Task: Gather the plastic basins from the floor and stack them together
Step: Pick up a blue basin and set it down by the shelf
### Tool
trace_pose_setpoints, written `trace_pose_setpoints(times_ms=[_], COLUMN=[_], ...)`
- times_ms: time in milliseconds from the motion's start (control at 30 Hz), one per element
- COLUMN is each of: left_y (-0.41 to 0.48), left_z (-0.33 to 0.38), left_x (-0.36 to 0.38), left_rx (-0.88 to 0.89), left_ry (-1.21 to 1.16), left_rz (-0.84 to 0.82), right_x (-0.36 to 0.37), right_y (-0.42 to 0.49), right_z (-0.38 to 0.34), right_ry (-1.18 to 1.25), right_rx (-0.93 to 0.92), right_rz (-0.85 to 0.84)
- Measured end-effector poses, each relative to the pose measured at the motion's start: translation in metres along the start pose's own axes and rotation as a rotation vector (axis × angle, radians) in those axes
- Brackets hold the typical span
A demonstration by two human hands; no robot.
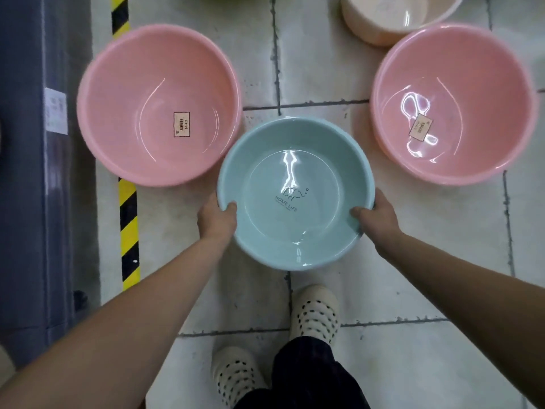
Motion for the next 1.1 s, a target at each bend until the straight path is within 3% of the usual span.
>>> trace_pose_setpoints(times_ms=[233, 400, 600, 867, 1100], left_y=[0.01, 0.001, -0.058, -0.182, -0.246], left_z=[-0.005, 0.038, 0.18, 0.402, 0.551], left_x=[0.034, 0.008, -0.068, -0.204, -0.293], left_rx=[0.022, 0.069, 0.186, 0.162, 0.172], left_ry=[0.073, 0.152, 0.074, -0.027, -0.1], left_rz=[-0.051, -0.082, -0.094, -0.105, -0.136], right_x=[0.016, -0.007, -0.102, -0.296, -0.435], right_y=[0.023, 0.002, -0.052, -0.156, -0.227], right_z=[0.038, 0.025, -0.058, -0.218, -0.355], right_ry=[-0.073, 0.032, 0.222, 0.332, 0.362], right_rx=[0.039, 0.119, 0.156, 0.147, 0.115], right_rz=[0.004, 0.011, 0.029, 0.081, 0.162])
Point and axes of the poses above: each hand's wrist, its own y-axis towards the middle knuckle, its own x-axis out of the palm, z = x × y, the point moved 9 cm from there along y, towards the middle knuckle, and after that the axes turned 10 degrees about z, right-handed, at the moved point
